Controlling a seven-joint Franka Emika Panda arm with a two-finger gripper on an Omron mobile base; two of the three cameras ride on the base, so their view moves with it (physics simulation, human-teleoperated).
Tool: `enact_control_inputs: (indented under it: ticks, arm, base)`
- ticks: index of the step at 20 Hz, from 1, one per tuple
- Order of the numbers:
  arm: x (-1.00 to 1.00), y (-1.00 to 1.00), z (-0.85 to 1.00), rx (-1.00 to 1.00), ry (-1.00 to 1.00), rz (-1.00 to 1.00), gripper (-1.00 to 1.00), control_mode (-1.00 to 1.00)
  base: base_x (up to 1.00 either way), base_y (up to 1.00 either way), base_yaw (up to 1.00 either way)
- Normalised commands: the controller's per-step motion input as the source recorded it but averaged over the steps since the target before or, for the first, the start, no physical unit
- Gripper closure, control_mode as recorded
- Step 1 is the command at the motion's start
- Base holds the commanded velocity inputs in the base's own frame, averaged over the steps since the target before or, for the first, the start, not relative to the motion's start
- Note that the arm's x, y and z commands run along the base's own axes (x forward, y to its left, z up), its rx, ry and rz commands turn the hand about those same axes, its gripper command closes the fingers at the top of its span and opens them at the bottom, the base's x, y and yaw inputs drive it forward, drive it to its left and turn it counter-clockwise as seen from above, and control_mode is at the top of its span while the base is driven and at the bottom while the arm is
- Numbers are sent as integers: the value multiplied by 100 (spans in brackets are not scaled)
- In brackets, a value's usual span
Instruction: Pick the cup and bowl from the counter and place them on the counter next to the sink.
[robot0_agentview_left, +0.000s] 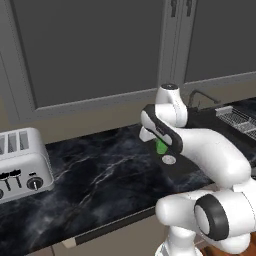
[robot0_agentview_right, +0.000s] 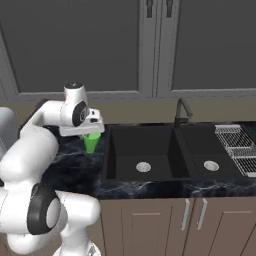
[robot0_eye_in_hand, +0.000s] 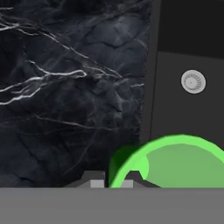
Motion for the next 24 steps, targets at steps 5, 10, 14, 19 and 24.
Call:
enact_control_inputs:
  ticks: [5,10,14,19,24]
  arm:
    - [88,35,-23,0,7,0,100,-100]
    - [57,20,-26,0,9,0,100,-100]
    - [49,2,-34,0,5,0,100,-100]
    - [34,0,-38,0,4,0,100,-100]
    - [29,0,-46,0,3,0,100,-100]
  base:
    - [0,0,0]
    - [0,0,0]
    - [0,0,0]
    - [0,0,0]
    - [0,0,0]
